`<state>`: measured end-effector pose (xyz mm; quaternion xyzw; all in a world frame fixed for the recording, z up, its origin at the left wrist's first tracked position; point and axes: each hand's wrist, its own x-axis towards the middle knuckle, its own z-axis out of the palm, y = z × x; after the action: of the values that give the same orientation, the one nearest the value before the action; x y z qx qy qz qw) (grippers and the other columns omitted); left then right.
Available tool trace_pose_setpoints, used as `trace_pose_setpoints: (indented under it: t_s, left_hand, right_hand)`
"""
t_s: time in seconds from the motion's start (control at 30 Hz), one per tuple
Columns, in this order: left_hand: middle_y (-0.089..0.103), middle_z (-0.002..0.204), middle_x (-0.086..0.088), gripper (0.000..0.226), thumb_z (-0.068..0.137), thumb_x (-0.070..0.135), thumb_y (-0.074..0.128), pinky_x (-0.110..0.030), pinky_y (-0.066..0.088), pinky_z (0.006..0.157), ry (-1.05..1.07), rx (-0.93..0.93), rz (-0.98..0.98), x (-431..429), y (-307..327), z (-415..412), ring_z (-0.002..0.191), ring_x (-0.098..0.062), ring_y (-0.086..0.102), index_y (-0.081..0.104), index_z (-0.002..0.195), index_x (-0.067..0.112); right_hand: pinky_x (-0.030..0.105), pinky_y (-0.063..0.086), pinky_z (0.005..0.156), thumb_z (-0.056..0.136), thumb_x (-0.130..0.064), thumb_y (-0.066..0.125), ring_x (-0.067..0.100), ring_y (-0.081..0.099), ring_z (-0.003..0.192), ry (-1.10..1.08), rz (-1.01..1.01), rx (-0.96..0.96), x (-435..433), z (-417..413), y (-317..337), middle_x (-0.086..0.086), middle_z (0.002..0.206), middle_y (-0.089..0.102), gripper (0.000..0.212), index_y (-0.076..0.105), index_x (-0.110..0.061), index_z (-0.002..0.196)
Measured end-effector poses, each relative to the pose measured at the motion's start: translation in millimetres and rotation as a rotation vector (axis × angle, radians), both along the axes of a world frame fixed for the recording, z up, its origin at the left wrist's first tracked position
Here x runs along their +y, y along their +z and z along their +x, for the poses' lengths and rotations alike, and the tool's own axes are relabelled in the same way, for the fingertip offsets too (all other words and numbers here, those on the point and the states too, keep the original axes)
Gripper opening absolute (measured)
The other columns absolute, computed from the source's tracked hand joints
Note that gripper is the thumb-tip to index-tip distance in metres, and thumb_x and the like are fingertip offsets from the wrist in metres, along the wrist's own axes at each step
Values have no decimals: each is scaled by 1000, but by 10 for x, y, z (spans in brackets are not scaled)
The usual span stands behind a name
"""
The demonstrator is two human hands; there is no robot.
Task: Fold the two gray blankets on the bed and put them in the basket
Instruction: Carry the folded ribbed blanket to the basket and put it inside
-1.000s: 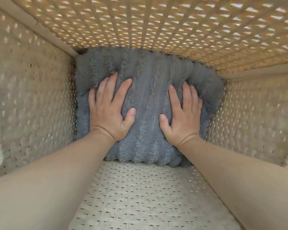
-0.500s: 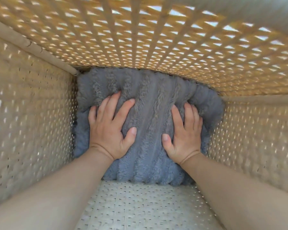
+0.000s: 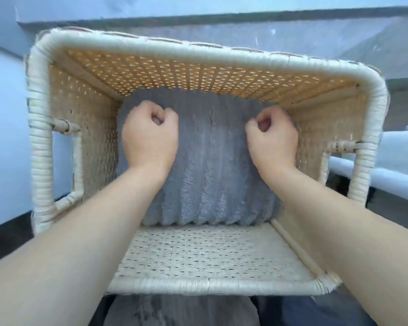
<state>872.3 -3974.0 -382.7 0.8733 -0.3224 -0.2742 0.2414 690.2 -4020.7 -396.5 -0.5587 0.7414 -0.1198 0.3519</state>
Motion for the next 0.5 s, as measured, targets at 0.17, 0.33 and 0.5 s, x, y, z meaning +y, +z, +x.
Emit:
trace_pose_setpoints:
  t_s: [0.17, 0.33, 0.5]
  left_hand:
    - [10, 38, 7, 41, 79, 22, 40, -9, 5, 38, 609, 1009, 499, -243, 8, 211, 27, -11, 7, 17, 44, 26]
    - [11, 37, 9, 38, 78, 18, 37, -7, 5, 42, 643, 916, 487, -169, -384, 132, 28, -10, 6, 19, 46, 26]
    - [17, 37, 9, 31, 77, 18, 38, -5, 9, 38, 633, 886, 433, -97, -830, 62, 29, -10, 8, 24, 52, 27]
  right_hand:
    - [11, 8, 41, 80, -21, 34, 11, 10, 30, -629, 956, -563, -307, -21, 96, -7, 40, 17, 38, 29, -24, 43]
    - [10, 6, 38, 82, -19, 34, 12, 7, 31, -619, 825, -628, 41, 144, -317, -6, 39, 14, 37, 21, -25, 48]
    - [10, 8, 35, 84, -19, 35, 12, 10, 30, -720, 731, -678, 181, 184, -845, -6, 39, 16, 33, 21, -23, 54]
